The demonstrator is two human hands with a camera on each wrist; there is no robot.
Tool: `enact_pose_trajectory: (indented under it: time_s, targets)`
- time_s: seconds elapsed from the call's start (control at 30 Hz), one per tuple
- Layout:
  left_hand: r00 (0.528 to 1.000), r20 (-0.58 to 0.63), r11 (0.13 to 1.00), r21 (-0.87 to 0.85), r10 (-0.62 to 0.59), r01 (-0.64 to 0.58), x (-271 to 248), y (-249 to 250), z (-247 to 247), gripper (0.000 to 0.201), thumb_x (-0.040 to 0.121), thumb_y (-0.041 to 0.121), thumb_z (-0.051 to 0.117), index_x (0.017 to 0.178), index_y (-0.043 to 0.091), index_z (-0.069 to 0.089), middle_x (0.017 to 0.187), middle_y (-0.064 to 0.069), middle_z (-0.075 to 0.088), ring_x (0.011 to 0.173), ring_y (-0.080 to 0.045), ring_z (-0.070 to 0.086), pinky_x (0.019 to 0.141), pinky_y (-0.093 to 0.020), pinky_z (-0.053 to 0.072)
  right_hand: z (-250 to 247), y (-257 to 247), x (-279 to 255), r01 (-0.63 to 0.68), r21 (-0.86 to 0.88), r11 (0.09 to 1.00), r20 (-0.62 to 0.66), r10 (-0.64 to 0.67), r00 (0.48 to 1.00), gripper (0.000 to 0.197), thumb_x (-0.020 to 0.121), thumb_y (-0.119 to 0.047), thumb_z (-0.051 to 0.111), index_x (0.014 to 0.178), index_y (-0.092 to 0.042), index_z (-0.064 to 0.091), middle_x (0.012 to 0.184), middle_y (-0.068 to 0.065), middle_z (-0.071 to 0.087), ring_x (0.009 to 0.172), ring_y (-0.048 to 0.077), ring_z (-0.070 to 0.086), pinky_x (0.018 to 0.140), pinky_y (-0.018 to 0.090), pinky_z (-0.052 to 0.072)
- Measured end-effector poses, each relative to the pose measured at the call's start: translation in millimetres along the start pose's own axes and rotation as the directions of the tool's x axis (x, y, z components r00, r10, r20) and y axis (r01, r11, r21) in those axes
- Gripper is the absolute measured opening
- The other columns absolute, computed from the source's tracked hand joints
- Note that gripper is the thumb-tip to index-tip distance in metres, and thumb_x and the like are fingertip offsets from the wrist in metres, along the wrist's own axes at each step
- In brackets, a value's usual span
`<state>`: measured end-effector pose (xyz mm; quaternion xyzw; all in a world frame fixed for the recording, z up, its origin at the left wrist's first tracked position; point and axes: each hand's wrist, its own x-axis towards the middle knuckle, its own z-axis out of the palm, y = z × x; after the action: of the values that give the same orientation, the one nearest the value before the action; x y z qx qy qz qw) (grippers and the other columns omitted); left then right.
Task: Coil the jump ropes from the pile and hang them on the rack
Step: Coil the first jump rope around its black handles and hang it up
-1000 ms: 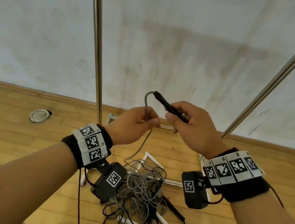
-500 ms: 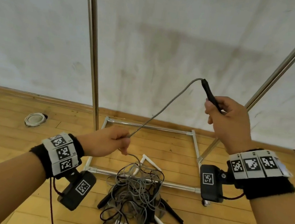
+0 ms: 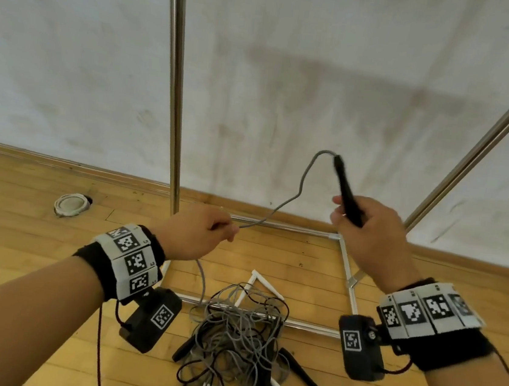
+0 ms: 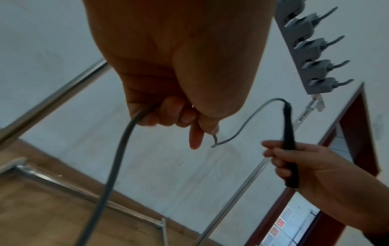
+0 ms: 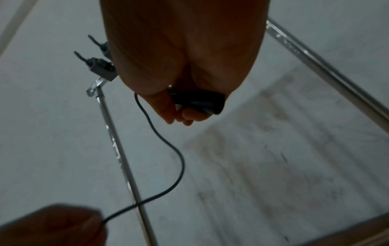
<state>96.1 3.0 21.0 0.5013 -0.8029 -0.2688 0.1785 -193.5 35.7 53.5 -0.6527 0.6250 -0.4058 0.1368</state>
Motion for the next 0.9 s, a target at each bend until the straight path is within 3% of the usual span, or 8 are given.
enact_pose_trajectory:
  time_s: [0.1,0.23,0.33,0.4,0.5,0.63,0.77,0.9]
  targets:
    - [0.996,0.005,0.996,-0.010,0.092,-0.092,1.7,21.9,6.9,0.031,0.102,0.035,0.050,0.087,0.019,0.071,0.050,0.013,0.052,0.048,0.005,0.049,0.053,-0.009,0.038,22.2,-15.2,-13.8,0.100,0.036,0.994,0.115,-0.104,0.988,0.012,0.093,-0.028,0.063,0.106,-0.027,0.065,0.081,-0.008,0.061,0.057,0.000,0.053,0.051,0.012,0.039]
    - [0.979,-0.030,0.978,-0.043,0.202,-0.203,1.3,46.7,11.5,0.030,0.101,0.037,0.050,0.085,0.023,0.071,0.053,0.023,0.054,0.047,-0.001,0.047,0.051,-0.014,0.037,37.9,-29.7,-23.1,0.274,0.035,0.961,0.223,-0.275,0.935,0.010,0.094,-0.021,0.063,0.103,-0.018,0.064,0.096,-0.009,0.057,0.084,0.002,0.053,0.070,0.007,0.038]
    - [0.963,-0.123,0.961,-0.106,0.241,-0.254,1.5,54.3,9.4,0.030,0.101,0.038,0.048,0.081,0.026,0.067,0.057,0.007,0.059,0.048,-0.010,0.051,0.046,-0.023,0.038,39.0,-31.1,-24.8,0.271,0.085,0.959,0.261,-0.284,0.922,0.010,0.093,-0.019,0.064,0.094,-0.029,0.066,0.078,-0.016,0.061,0.070,-0.001,0.055,0.061,0.008,0.039]
    - [0.962,-0.148,0.958,-0.145,0.228,-0.250,2.2,52.7,9.1,0.028,0.100,0.039,0.049,0.080,0.029,0.066,0.062,0.002,0.063,0.053,-0.011,0.058,0.051,-0.025,0.045,38.3,-27.3,-23.8,0.217,0.114,0.969,0.294,-0.242,0.925,0.006,0.094,-0.024,0.063,0.091,-0.030,0.065,0.069,-0.014,0.060,0.057,0.001,0.052,0.053,0.012,0.037]
    - [0.981,-0.030,0.966,-0.167,0.194,-0.196,2.6,43.1,12.6,0.026,0.101,0.038,0.049,0.079,0.029,0.062,0.072,0.005,0.067,0.066,-0.007,0.062,0.062,-0.020,0.050,33.1,-20.4,-18.4,0.134,0.123,0.983,0.268,-0.163,0.950,0.012,0.094,-0.034,0.061,0.085,-0.028,0.058,0.058,-0.017,0.053,0.049,0.002,0.045,0.048,0.014,0.035]
    - [0.975,0.168,0.974,-0.196,0.147,-0.113,2.7,27.6,21.1,0.025,0.105,0.027,0.040,0.083,0.029,0.053,0.085,0.006,0.065,0.089,-0.019,0.063,0.086,-0.041,0.052,22.7,-14.5,-12.4,0.098,0.128,0.987,0.185,-0.121,0.975,0.013,0.094,-0.033,0.061,0.083,-0.027,0.058,0.058,-0.014,0.053,0.051,0.002,0.046,0.051,0.013,0.038]
    - [0.965,0.238,0.991,-0.102,0.114,-0.092,2.0,11.4,23.8,0.026,0.106,0.025,0.035,0.085,0.027,0.050,0.089,0.002,0.064,0.090,-0.017,0.065,0.086,-0.039,0.052,10.3,-12.0,-8.5,0.078,0.240,0.968,0.111,-0.107,0.988,0.014,0.096,-0.028,0.060,0.083,-0.024,0.058,0.057,-0.013,0.051,0.048,0.003,0.041,0.047,0.019,0.038]
    - [0.960,0.279,1.000,-0.020,0.028,-0.023,2.7,-10.3,20.2,0.028,0.106,0.031,0.035,0.083,0.030,0.051,0.087,0.009,0.062,0.082,0.003,0.059,0.079,-0.024,0.045,-9.6,-7.6,-1.4,0.010,0.326,0.945,0.033,-0.022,0.999,0.014,0.096,-0.025,0.061,0.084,-0.017,0.060,0.060,-0.006,0.049,0.054,0.017,0.043,0.052,0.035,0.040]
